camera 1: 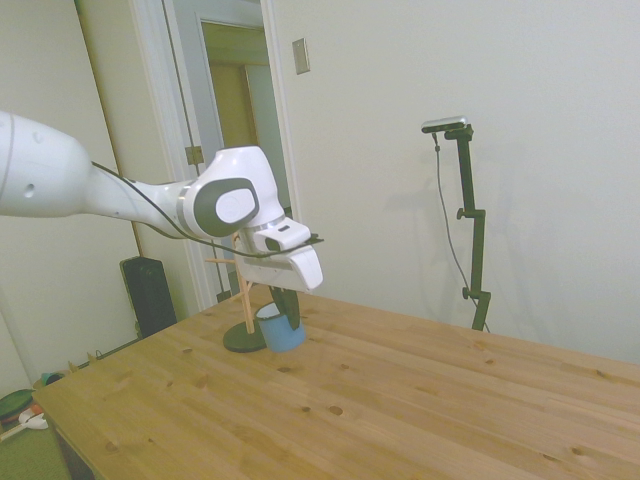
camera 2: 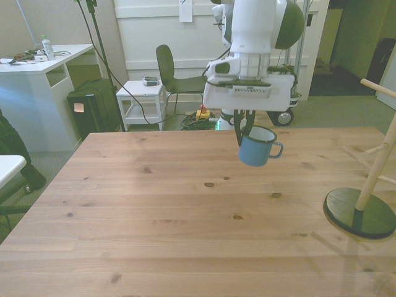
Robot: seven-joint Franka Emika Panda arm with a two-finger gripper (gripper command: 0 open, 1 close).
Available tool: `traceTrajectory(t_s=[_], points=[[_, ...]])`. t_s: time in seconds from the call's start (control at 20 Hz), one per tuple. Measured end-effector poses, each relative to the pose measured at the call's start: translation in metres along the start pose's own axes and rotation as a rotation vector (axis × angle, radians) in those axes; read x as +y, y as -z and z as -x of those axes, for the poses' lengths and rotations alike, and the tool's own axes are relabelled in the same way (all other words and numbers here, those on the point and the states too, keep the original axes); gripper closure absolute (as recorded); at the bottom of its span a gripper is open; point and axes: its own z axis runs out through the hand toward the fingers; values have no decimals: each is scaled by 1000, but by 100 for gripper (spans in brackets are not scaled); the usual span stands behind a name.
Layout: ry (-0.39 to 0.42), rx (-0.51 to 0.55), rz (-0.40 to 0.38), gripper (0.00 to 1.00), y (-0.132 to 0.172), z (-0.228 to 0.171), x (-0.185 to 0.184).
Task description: Hang the mug
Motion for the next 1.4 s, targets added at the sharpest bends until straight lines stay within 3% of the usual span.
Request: traceTrajectory(t_s=[0.55, 1.15, 1.4], points=[[128, 86, 18, 100, 111, 26, -1], [170, 129, 16, 100, 183, 19, 3], [172, 127, 17, 100, 196, 13, -4]])
